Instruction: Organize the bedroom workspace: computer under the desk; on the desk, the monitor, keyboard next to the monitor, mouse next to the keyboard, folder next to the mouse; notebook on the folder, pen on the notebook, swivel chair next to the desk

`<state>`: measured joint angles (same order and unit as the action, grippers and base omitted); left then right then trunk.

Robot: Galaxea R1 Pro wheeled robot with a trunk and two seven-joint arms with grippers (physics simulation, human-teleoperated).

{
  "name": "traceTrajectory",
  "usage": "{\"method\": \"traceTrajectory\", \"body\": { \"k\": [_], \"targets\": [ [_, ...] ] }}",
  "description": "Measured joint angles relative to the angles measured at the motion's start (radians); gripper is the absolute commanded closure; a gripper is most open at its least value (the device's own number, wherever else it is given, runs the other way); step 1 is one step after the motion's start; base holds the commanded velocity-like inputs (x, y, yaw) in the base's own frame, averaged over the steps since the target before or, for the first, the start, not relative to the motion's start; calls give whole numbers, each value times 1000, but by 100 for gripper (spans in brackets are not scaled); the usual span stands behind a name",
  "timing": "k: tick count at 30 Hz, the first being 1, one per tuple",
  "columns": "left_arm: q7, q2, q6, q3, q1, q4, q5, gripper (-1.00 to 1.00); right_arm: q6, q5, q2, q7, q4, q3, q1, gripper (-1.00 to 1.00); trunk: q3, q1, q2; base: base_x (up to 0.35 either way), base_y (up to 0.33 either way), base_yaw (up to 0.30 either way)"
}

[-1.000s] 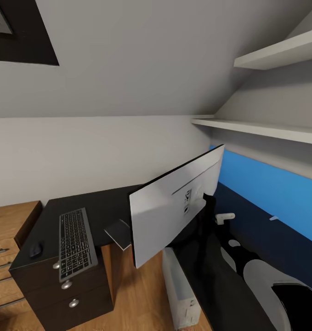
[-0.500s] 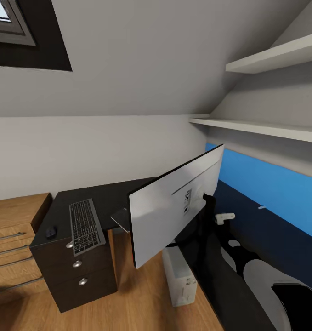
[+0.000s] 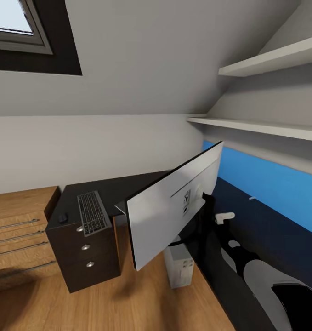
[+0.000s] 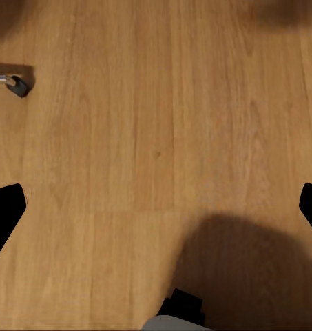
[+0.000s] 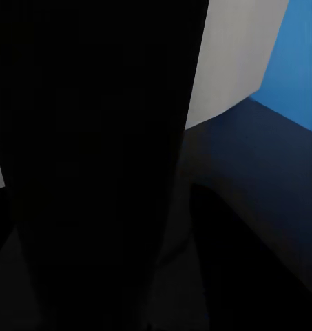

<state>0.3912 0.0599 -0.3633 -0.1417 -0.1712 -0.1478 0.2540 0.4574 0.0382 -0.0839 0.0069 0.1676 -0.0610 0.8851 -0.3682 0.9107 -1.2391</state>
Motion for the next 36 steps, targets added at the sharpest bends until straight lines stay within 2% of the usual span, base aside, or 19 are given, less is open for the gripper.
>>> {"method": "traceTrajectory", "body": {
  "k": [15, 36],
  "targets": [
    [0, 0, 0, 0, 0, 0, 0, -100, -3, 0, 0, -2, 0, 0, 0, 100, 0, 0, 0, -281, 0, 0],
    [0, 0, 0, 0, 0, 0, 0, -100, -4, 0, -1, -2, 0, 2, 0, 100, 0, -1, 0, -16, 0, 0]
  ]
}}
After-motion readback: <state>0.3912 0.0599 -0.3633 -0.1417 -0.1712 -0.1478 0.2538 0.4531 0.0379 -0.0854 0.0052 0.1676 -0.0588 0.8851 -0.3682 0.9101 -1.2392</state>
